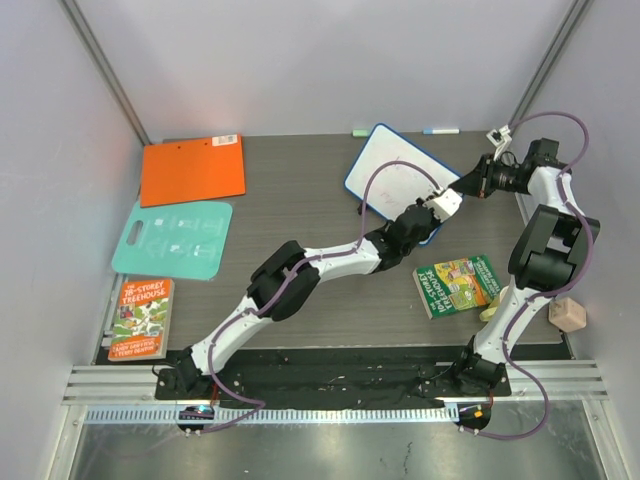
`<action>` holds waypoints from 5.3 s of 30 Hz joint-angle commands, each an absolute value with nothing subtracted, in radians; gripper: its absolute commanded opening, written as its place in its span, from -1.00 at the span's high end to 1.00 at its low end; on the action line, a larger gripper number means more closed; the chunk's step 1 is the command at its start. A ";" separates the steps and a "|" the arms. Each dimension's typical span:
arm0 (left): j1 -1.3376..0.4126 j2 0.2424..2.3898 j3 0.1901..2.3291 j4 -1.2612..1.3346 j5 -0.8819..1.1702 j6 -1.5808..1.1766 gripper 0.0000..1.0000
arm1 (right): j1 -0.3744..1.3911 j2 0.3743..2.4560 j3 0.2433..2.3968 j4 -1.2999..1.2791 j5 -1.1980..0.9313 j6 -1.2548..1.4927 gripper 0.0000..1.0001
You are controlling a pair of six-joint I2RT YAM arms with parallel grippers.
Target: Erase the whiteboard
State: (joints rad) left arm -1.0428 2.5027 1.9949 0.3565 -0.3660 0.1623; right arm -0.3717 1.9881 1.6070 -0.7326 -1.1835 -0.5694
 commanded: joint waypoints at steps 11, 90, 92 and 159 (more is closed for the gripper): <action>-1.069 2.511 1.974 0.373 -0.040 0.189 1.00 | -0.316 2.036 1.559 -0.848 -1.034 -0.719 0.98; -0.775 2.444 1.950 0.454 -0.400 -0.095 1.00 | -0.318 2.097 1.674 -1.040 -1.048 -0.847 0.98; -0.734 2.465 2.003 0.425 -0.382 -0.115 1.00 | -0.316 2.102 1.684 -1.057 -1.048 -0.857 0.98; -0.680 2.605 2.240 0.040 -0.272 -0.100 1.00 | -0.293 2.143 1.758 -1.190 -1.032 -0.945 0.98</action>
